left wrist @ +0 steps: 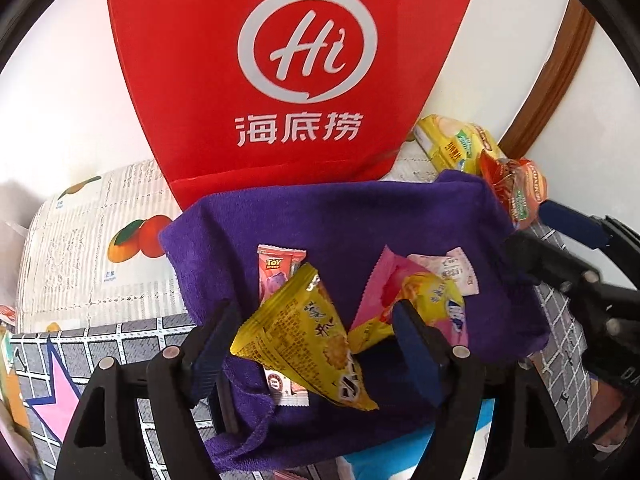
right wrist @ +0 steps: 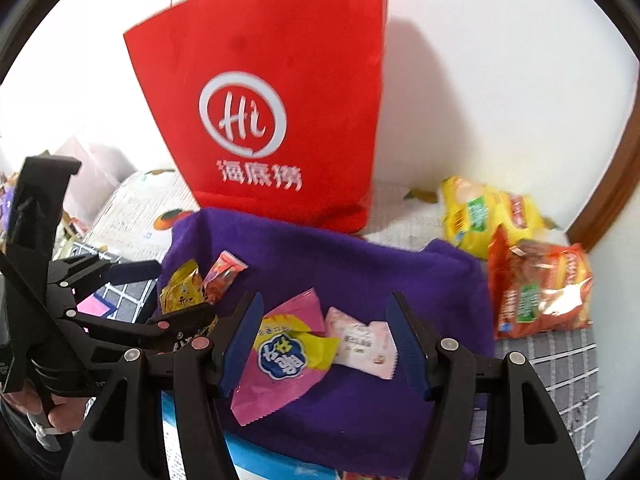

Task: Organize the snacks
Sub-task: 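Move both open tools back toward the snack pile, then grasp the white-and-red strawberry candy packet with the right tool while the left tool grasps the pink peach packet, then carry both candy packets over the purple towel with both tools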

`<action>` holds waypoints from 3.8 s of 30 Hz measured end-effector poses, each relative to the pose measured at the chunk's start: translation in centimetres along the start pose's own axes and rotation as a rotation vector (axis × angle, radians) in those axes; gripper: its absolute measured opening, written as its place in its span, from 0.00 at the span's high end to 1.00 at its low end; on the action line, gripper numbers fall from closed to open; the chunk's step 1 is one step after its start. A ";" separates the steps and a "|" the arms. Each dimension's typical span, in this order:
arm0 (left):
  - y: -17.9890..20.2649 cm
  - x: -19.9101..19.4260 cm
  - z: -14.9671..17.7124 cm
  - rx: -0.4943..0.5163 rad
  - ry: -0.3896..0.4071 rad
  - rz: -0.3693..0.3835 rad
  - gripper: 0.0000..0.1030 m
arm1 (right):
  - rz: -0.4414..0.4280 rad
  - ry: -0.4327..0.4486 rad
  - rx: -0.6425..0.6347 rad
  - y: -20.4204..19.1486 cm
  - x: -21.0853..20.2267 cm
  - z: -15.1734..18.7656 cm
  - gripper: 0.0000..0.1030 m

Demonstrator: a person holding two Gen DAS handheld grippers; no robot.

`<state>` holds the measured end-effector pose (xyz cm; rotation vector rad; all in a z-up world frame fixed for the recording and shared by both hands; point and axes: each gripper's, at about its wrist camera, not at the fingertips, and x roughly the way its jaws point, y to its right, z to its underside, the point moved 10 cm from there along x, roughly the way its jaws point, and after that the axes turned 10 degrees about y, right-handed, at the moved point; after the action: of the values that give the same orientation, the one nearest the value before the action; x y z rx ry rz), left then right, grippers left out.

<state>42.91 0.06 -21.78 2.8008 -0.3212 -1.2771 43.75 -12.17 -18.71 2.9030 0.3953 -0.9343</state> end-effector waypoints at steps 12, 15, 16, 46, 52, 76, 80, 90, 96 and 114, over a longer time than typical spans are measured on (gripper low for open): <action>0.2 -5.9 -2.0 -0.018 0.096 0.020 0.25 | 0.118 0.029 0.077 4.1 -7.6 3.5 0.38; 0.3 -7.4 -2.3 -0.031 0.123 0.019 0.25 | 0.111 0.013 0.115 5.2 -9.2 5.7 0.38; 0.2 -8.0 -2.2 -0.045 0.121 0.024 0.25 | 0.119 0.008 0.118 5.5 -9.4 6.3 0.38; -5.7 -9.4 11.6 -0.141 -0.046 -0.081 0.27 | -0.009 -0.168 0.223 6.2 -3.3 19.3 0.67; -5.1 -8.0 13.7 -0.101 -0.075 -0.096 0.25 | 0.031 -0.138 0.226 7.0 -6.3 19.2 0.67; -3.7 -7.6 14.4 0.033 -0.050 -0.093 0.60 | 0.079 -0.119 0.241 5.3 -13.1 18.8 0.67; -4.2 -10.1 13.3 -0.007 -0.010 -0.096 0.60 | 0.067 -0.094 0.229 4.4 -14.1 17.3 0.67; -2.9 -16.3 10.9 -0.060 0.097 -0.060 0.60 | 0.051 -0.010 0.190 2.1 -18.0 12.6 0.67; -2.5 -18.9 9.9 -0.080 0.136 -0.051 0.60 | 0.038 0.038 0.165 0.8 -19.7 9.8 0.67; -2.9 -20.3 5.2 -0.105 0.202 -0.062 0.60 | -0.022 0.129 0.124 -1.1 -19.4 2.0 0.67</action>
<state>26.54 7.29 -10.55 2.8372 -0.1538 -0.9786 27.12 -15.71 -9.07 3.0885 0.3921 -0.8044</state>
